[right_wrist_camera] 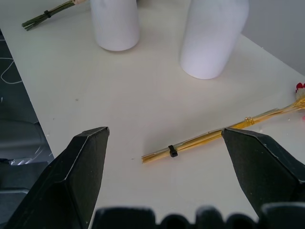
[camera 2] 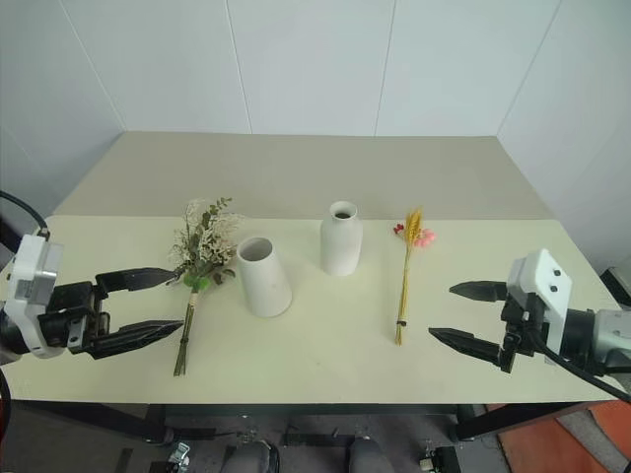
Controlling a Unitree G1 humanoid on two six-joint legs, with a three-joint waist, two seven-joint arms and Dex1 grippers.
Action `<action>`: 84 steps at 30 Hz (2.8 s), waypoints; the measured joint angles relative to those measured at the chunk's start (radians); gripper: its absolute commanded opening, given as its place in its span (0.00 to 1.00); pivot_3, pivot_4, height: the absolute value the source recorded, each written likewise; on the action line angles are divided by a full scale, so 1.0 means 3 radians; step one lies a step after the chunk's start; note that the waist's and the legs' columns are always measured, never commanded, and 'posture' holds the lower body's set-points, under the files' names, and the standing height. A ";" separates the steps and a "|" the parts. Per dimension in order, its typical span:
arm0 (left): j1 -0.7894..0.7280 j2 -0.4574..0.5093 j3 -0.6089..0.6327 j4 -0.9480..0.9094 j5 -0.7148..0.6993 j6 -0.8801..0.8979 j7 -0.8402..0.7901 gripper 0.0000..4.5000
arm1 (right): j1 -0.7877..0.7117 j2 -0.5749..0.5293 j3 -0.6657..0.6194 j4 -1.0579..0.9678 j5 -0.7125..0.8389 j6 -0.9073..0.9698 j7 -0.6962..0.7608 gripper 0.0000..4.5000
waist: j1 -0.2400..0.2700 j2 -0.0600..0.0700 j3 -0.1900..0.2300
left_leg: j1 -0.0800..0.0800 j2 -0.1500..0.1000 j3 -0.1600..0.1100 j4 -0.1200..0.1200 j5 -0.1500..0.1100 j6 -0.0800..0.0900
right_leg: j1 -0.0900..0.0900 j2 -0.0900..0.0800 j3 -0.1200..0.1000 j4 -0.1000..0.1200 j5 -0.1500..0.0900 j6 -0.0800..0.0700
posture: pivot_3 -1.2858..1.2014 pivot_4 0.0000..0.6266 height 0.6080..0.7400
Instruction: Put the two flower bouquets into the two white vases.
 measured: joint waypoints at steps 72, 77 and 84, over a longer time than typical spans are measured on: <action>-0.0987 -0.0207 -0.0431 0.0110 0.0429 0.0345 0.0597 0.99 | -0.3659 0.0958 0.2545 0.2657 -0.1288 0.2192 -0.0942 1.00 | -0.0079 -0.0001 0.0003 | -0.0015 -0.0006 -0.0005 -0.0001 -0.0002 0.0003 | -0.0012 -0.0004 -0.0003 0.0001 0.0017 -0.0022 | 0.52 0.24 1.00; -0.0988 -0.0293 -0.0356 0.0157 0.0287 -0.0002 0.0285 0.99 | -0.3878 0.1283 0.2673 0.3402 -0.1510 0.2139 -0.1113 1.00 | -0.0091 -0.0001 0.0003 | -0.0015 -0.0006 -0.0005 -0.0001 -0.0002 0.0003 | -0.0013 -0.0003 -0.0002 0.0001 0.0017 -0.0022 | 0.52 0.24 1.00; -0.0967 -0.0313 -0.0319 0.0202 0.0212 -0.0141 0.0177 1.00 | -0.4015 0.1524 0.2661 0.4018 -0.1862 0.1520 -0.1363 0.57 | -0.0103 -0.0001 0.0002 | -0.0011 -0.0006 -0.0005 -0.0001 -0.0002 0.0003 | -0.0010 -0.0003 -0.0002 0.0002 0.0018 -0.0020 | 0.52 0.24 1.00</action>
